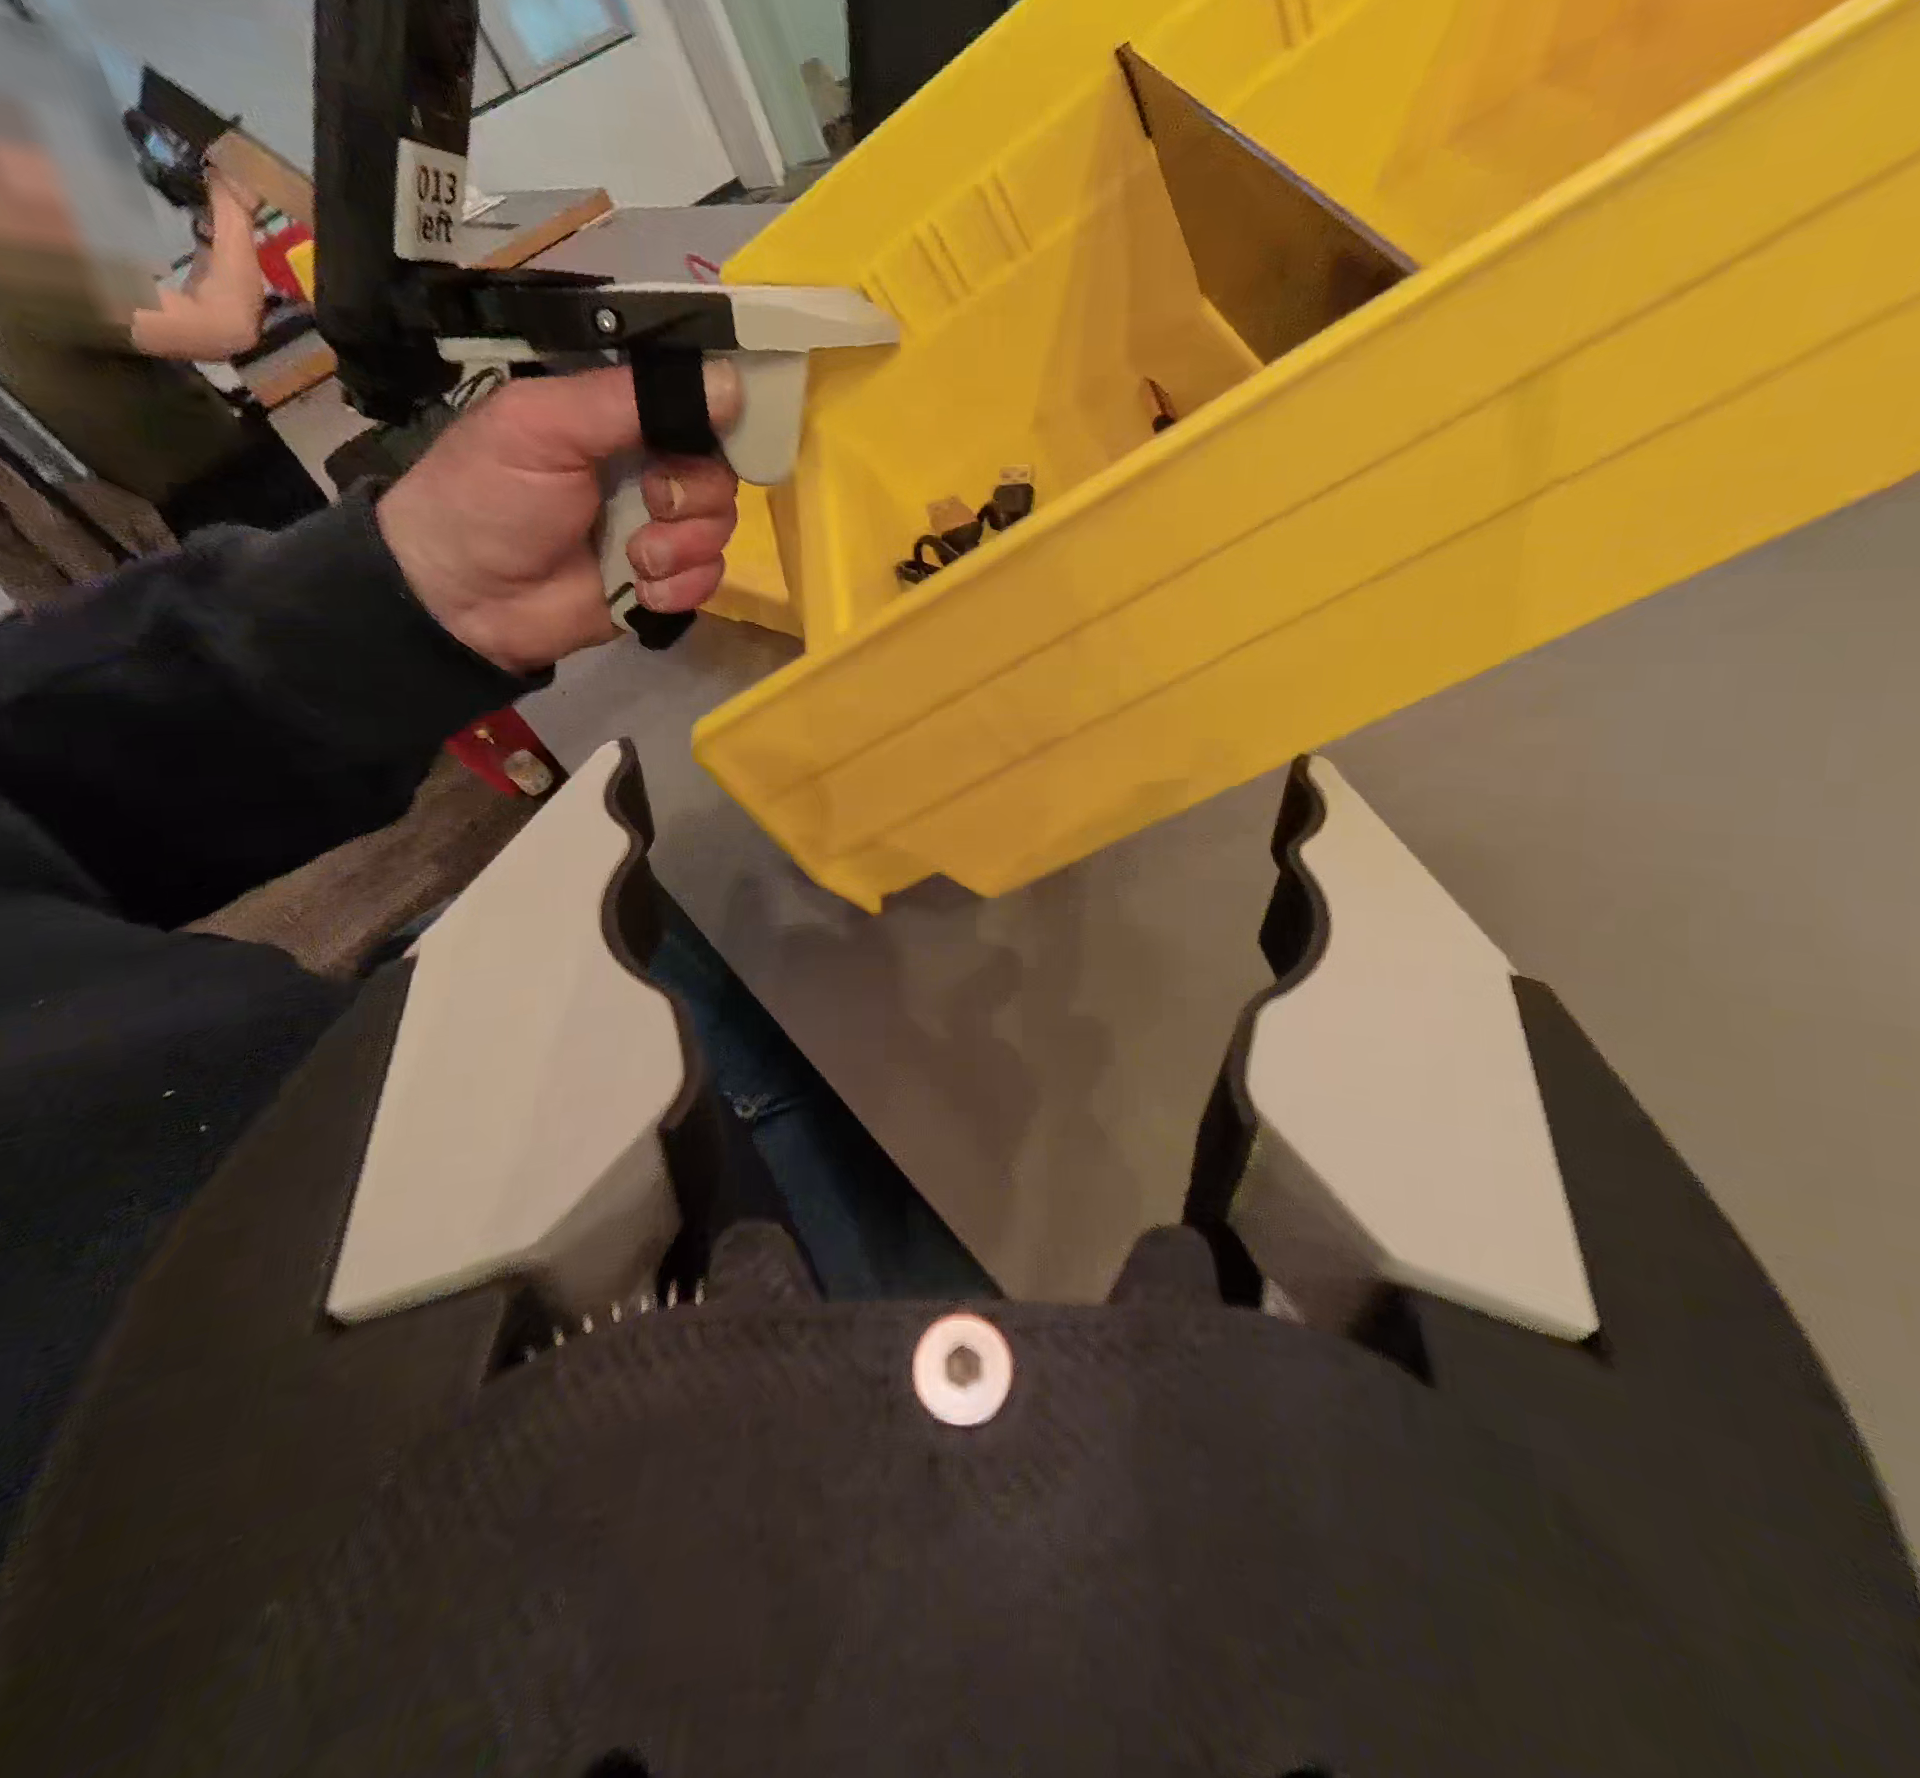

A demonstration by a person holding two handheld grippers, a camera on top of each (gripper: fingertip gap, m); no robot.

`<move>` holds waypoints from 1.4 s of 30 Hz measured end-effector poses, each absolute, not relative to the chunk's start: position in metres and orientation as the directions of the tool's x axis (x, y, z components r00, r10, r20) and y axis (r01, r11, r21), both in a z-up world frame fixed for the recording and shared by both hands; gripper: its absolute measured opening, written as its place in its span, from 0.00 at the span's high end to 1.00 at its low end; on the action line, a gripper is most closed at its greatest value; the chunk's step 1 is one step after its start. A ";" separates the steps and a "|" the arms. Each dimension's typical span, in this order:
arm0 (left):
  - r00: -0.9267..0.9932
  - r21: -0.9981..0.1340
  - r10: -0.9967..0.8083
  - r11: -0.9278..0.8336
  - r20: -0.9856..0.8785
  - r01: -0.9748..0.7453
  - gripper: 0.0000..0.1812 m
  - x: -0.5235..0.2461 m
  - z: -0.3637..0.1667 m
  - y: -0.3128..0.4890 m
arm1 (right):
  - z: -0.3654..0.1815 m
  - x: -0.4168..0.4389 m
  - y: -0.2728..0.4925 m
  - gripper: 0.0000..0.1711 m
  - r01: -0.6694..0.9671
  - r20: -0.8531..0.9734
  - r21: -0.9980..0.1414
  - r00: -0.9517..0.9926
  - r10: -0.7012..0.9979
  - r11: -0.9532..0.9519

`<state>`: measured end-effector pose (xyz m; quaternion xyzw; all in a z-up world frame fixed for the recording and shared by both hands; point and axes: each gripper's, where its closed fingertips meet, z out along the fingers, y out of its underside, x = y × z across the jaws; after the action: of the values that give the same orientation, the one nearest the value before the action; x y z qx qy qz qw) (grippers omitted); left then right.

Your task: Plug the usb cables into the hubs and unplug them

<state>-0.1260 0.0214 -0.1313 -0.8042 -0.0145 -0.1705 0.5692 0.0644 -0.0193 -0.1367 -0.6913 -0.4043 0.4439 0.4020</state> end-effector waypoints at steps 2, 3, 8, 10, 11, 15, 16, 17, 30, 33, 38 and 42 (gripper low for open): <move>0.923 -0.892 -0.209 -0.394 0.322 0.222 0.97 -0.098 -0.148 0.039 | -0.149 0.078 -0.010 0.34 0.212 -0.326 -0.890 0.325 0.888 -0.404; 0.920 -0.889 -0.228 -0.407 0.320 0.209 0.97 -0.085 -0.155 0.047 | -0.157 0.084 -0.004 0.37 0.227 -0.316 -0.883 0.358 0.879 -0.410; 0.901 -0.870 -0.273 -0.455 0.338 0.189 0.97 -0.037 -0.178 0.078 | -0.178 0.121 0.028 0.39 0.238 -0.283 -0.867 0.486 0.827 -0.437; 0.903 -0.866 -0.275 -0.470 0.330 0.173 0.96 -0.023 -0.186 0.089 | -0.182 0.135 0.038 0.41 0.247 -0.264 -0.865 0.514 0.816 -0.436; 0.902 -0.860 -0.282 -0.485 0.327 0.160 0.97 -0.017 -0.190 0.093 | -0.184 0.141 0.042 0.41 0.246 -0.271 -0.861 0.521 0.810 -0.446; 0.893 -0.838 -0.312 -0.533 0.324 0.119 0.96 0.011 -0.206 0.103 | -0.191 0.169 0.057 0.44 0.222 -0.327 -0.835 0.536 0.778 -0.504; 0.890 -0.832 -0.319 -0.544 0.327 0.111 0.96 0.018 -0.209 0.104 | -0.191 0.177 0.061 0.45 0.206 -0.347 -0.829 0.539 0.767 -0.519; 0.888 -0.826 -0.326 -0.554 0.325 0.099 0.95 0.025 -0.212 0.104 | -0.192 0.185 0.065 0.46 0.190 -0.366 -0.824 0.542 0.757 -0.534; 0.801 -0.809 -0.503 -0.586 0.324 -0.040 0.81 0.133 -0.224 0.093 | -0.220 0.291 0.129 0.75 0.295 -0.163 -0.787 0.748 0.643 -0.542; 0.757 -0.795 -0.549 -0.603 0.353 -0.066 0.76 0.161 -0.222 0.089 | -0.223 0.318 0.150 0.83 0.336 -0.069 -0.781 0.791 0.607 -0.527; 0.624 -0.758 -0.624 -0.648 0.471 -0.075 0.71 0.213 -0.216 0.080 | -0.225 0.366 0.187 0.96 0.386 0.040 -0.756 0.834 0.551 -0.529; 0.541 -0.753 -0.673 -0.650 0.505 -0.106 0.70 0.248 -0.212 0.081 | -0.225 0.393 0.213 0.98 0.367 0.023 -0.757 0.841 0.540 -0.540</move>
<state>0.2478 0.0811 -0.2117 -0.8082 0.2407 -0.4145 0.3421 0.3933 0.2131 -0.2254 -0.8709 -0.2604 0.1070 0.4028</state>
